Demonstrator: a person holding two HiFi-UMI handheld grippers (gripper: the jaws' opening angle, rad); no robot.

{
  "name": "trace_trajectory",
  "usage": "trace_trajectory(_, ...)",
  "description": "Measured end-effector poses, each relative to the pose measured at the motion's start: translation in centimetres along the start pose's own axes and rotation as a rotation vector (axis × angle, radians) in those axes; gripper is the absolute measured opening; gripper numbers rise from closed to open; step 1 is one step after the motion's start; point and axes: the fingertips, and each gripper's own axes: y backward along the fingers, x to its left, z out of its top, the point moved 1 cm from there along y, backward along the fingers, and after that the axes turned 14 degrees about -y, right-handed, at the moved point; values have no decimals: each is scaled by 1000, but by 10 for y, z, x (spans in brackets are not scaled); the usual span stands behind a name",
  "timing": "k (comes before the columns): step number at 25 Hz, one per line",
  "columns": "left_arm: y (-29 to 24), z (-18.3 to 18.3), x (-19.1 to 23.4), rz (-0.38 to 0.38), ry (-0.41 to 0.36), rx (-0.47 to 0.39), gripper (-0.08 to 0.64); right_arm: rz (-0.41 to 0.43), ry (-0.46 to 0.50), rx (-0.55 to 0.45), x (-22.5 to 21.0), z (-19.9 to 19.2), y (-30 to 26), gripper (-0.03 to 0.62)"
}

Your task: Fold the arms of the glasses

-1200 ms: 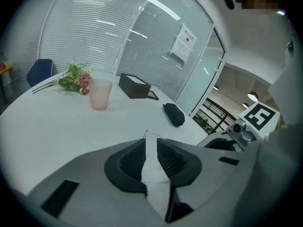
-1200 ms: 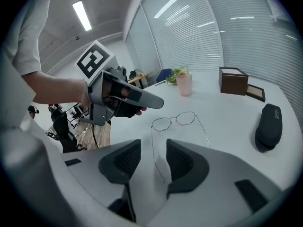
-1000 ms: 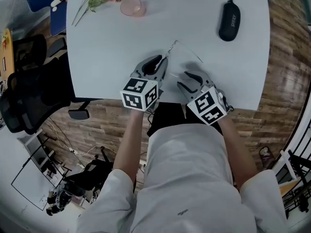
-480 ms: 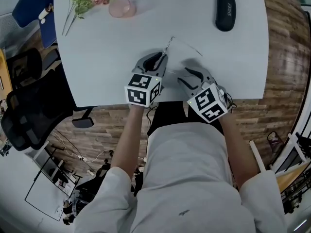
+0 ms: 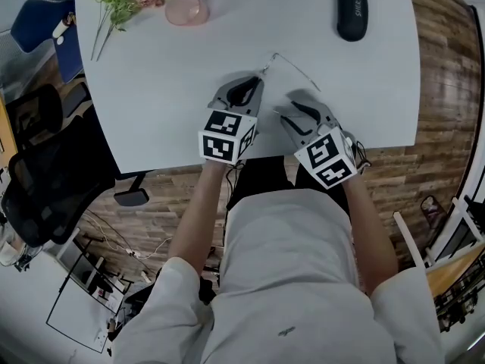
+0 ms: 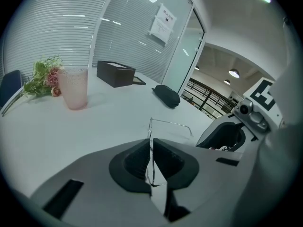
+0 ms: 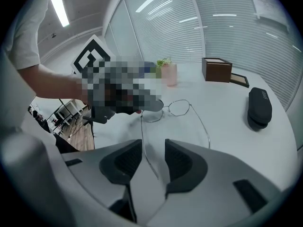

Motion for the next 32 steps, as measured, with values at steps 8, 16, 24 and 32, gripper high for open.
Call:
trace_trajectory(8,1,0,-3,-13,-5,-3,29,-9,27,19,6,-5,-3,155)
trace_trajectory(16,2,-1,-2,-22,2,-6,26,-6,44,48,19,-15,-11,152)
trace_trajectory(24,6,-6,-2,-26,2,-1,26,-35,35,42,16,-17,-15,108)
trace_trajectory(32,10,-9,-2,-34,7,3,26,-90,14,25,5,-11,-15,78)
